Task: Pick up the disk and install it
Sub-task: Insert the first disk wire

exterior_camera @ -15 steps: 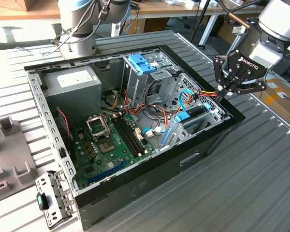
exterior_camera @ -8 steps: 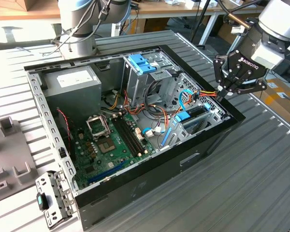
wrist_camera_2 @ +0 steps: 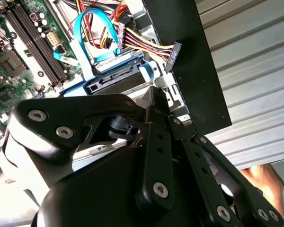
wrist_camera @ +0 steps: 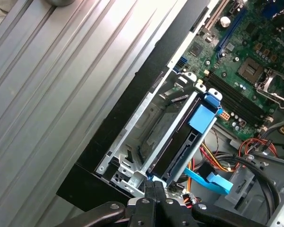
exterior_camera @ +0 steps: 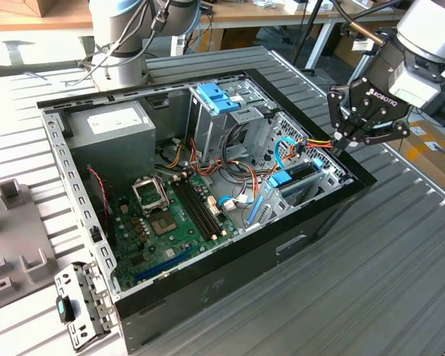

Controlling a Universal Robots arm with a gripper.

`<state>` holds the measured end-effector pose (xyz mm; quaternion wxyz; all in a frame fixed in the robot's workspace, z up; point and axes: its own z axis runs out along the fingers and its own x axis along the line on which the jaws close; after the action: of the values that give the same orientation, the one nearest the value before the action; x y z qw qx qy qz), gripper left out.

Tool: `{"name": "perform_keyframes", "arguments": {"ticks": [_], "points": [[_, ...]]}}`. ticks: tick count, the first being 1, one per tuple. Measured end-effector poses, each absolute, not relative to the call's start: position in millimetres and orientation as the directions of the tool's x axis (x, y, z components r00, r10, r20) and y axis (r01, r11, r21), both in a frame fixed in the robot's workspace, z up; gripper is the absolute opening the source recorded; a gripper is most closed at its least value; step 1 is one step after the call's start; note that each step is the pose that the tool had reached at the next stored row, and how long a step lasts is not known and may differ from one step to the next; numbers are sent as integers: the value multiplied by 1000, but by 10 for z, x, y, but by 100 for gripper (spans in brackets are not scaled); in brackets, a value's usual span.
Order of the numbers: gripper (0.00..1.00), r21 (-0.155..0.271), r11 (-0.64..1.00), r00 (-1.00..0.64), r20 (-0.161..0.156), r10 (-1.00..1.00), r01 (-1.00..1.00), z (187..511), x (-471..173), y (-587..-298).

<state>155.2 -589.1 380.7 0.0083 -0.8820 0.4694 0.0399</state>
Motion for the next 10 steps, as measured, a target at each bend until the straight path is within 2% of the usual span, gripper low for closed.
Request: {"name": "perform_keyframes", "arguments": {"ticks": [10], "points": [[11, 23, -620, 617, -78, -783, -784, 3807, 1552, -5891]]}}
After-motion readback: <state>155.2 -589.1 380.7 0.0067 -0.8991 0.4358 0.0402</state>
